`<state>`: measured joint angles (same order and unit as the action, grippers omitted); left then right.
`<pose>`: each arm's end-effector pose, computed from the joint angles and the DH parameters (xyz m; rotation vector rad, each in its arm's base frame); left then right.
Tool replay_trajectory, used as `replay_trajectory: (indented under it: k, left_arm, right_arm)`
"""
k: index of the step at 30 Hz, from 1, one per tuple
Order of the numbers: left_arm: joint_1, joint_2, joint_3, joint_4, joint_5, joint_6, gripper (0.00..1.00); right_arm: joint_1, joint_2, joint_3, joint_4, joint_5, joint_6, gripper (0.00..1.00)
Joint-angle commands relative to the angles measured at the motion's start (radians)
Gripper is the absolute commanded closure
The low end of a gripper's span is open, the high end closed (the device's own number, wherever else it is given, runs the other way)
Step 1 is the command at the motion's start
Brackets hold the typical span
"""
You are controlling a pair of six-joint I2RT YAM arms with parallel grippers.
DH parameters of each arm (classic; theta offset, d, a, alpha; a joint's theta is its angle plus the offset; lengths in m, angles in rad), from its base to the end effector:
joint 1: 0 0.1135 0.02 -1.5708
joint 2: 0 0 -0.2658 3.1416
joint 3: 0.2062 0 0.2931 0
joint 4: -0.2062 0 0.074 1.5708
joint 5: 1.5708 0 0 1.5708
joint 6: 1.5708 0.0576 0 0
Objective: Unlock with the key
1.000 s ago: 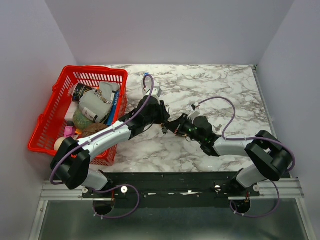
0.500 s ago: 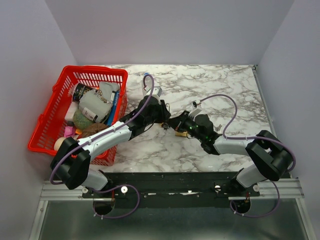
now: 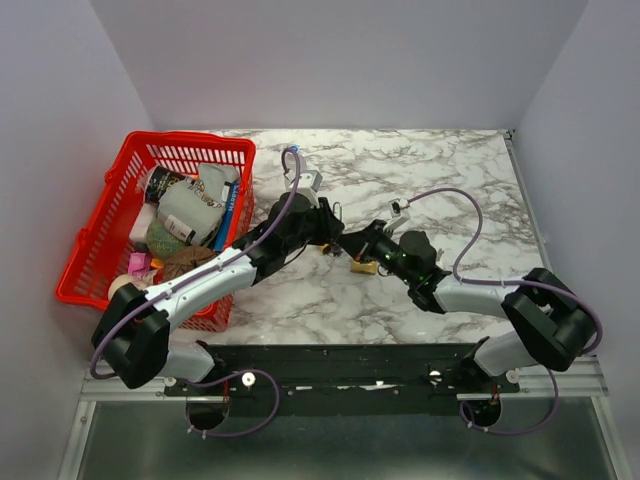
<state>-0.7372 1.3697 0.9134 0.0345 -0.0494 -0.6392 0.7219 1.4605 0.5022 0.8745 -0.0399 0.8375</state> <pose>0.2765 -0.2472 0.2476 0.0690 2.0904 -0.8199 0.2506 0.2237 0.1664 0.0711 1.8017 1.1910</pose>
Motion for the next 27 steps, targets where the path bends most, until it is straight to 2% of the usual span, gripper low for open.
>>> replay_trajectory:
  k: [1, 20, 27]
  left_arm:
    - [-0.021, -0.063, -0.048, -0.004, 0.123, 0.006, 1.00]
    - [-0.016, -0.147, -0.085, 0.102, 0.223, 0.039, 1.00]
    - [-0.016, -0.155, -0.088, 0.124, 0.257, 0.044, 1.00]
  right_arm:
    - [-0.039, -0.074, -0.013, 0.165, 0.080, -0.034, 0.99]
    - [-0.073, -0.223, -0.028, 0.211, -0.094, -0.064, 0.99]
    - [-0.084, -0.238, -0.001, 0.173, -0.172, -0.087, 0.99]
